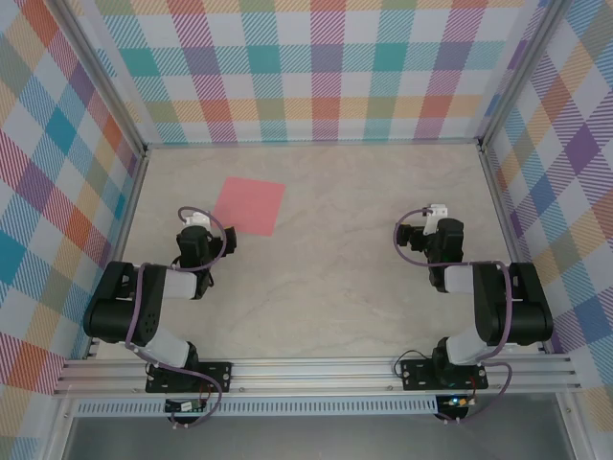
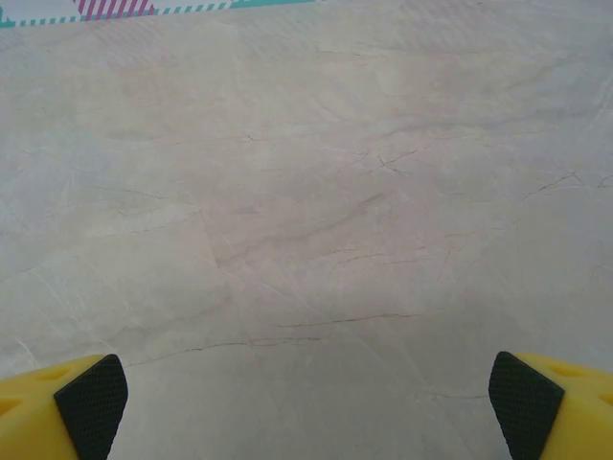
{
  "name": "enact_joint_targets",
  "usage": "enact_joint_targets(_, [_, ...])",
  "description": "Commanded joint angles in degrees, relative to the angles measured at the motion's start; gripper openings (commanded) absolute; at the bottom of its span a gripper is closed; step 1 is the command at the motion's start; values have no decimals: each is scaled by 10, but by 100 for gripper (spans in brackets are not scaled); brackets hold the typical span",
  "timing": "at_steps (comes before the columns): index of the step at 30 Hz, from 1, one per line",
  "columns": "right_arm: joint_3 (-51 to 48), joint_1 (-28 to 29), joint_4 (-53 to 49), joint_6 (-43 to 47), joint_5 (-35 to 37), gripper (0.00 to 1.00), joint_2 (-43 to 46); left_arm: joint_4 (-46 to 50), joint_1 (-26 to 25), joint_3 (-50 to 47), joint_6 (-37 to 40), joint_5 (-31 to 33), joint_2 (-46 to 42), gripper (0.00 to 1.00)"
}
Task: Fold a paper plane with a square sheet of paper (pick it up from the middle)
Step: Move the square sheet of paper to the center of the table.
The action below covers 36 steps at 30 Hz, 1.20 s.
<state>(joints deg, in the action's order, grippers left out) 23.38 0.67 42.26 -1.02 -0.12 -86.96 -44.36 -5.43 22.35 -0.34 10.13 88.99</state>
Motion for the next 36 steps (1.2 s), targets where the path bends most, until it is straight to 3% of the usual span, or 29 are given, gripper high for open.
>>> enact_joint_targets(1, [12, -5, 24, 4, -14, 100, -5, -27, 4, 13, 9, 7, 6, 100])
enact_joint_targets(24, [11, -5, 26, 4, -14, 100, -5, -29, 5, 10, 9, 5, 4, 100])
enact_joint_targets(27, [12, -5, 20, 4, -12, 100, 2, -13, 5, 13, -2, 32, -10, 100])
enact_joint_targets(31, [71, -6, -157, -3, -6, 100, 87, 120, 4, 42, -13, 35, -87, 100])
enact_joint_targets(36, [156, -4, -378, -132, 20, 100, 154, 336, 4, 134, -123, 19, -151, 100])
